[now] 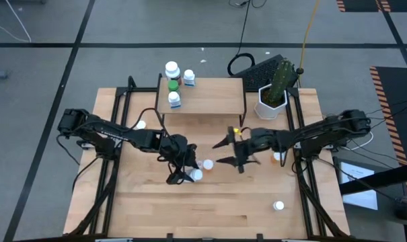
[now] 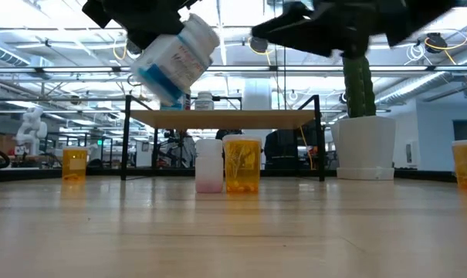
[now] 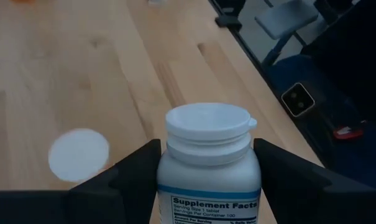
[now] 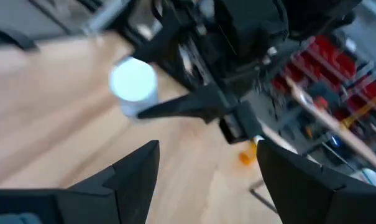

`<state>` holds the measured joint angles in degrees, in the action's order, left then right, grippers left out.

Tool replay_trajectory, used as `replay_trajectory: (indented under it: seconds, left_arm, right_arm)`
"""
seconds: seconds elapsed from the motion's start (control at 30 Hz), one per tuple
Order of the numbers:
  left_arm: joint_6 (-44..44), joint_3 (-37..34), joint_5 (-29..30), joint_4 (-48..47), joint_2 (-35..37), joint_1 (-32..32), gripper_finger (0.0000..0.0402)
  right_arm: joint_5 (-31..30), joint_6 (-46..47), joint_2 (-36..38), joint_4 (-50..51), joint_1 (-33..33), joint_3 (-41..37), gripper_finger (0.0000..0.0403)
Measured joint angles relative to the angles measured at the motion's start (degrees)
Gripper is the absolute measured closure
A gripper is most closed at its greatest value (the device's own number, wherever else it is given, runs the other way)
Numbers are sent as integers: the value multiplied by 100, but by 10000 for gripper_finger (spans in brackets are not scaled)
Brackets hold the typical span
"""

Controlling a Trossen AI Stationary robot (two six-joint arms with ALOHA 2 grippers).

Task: Pick and place medicine bottles onto shelf by color
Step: Put the white blue pill bottle on the shelf aligned with the other white blue pill bottle to the right

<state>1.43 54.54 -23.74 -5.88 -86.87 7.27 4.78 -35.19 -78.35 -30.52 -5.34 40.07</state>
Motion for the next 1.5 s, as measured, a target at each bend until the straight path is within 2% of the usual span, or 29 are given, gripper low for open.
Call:
replay_trajectory:
  seconds: [0.07,0.17,0.27,0.37,0.53,0.63,0.73,1.03,1.33,1.5]
  left_arm:
    - [67,0,145,202,0,-12,156]
    - [88,0,248,557,0,-69,156]
    - [24,0,261,791,0,-188,156]
    - [-149,-2,120,908,0,-407,156]
    - [-523,-2,-336,943,0,-764,156]
    - [-663,-2,-596,978,0,-899,156]
    - [-675,-2,-852,1024,0,-986,156]
    - [-684,-2,-1051,1047,0,-1051,156]
    - [-912,-2,-1077,674,-2,-1056,156]
    - [-917,-2,-1079,646,-2,-1062,156]
  right_arm:
    - [486,29,54,-798,129,-489,135]
    - [726,-228,-50,-1790,169,-1065,129]
    - [730,-563,-270,-2209,137,-1197,115]
    - [730,-609,-571,-2482,138,-978,96]
    - [747,-933,-959,-2279,141,-409,67]
    - [769,-1042,-1070,-1878,162,-41,63]
    - [1046,-1092,-1129,-1495,168,222,64]
    - [1559,-1052,-1367,-1275,208,680,100]
    - [1650,-1055,-1718,-1246,304,895,130]
    - [1649,-1056,-1716,-1150,307,895,164]
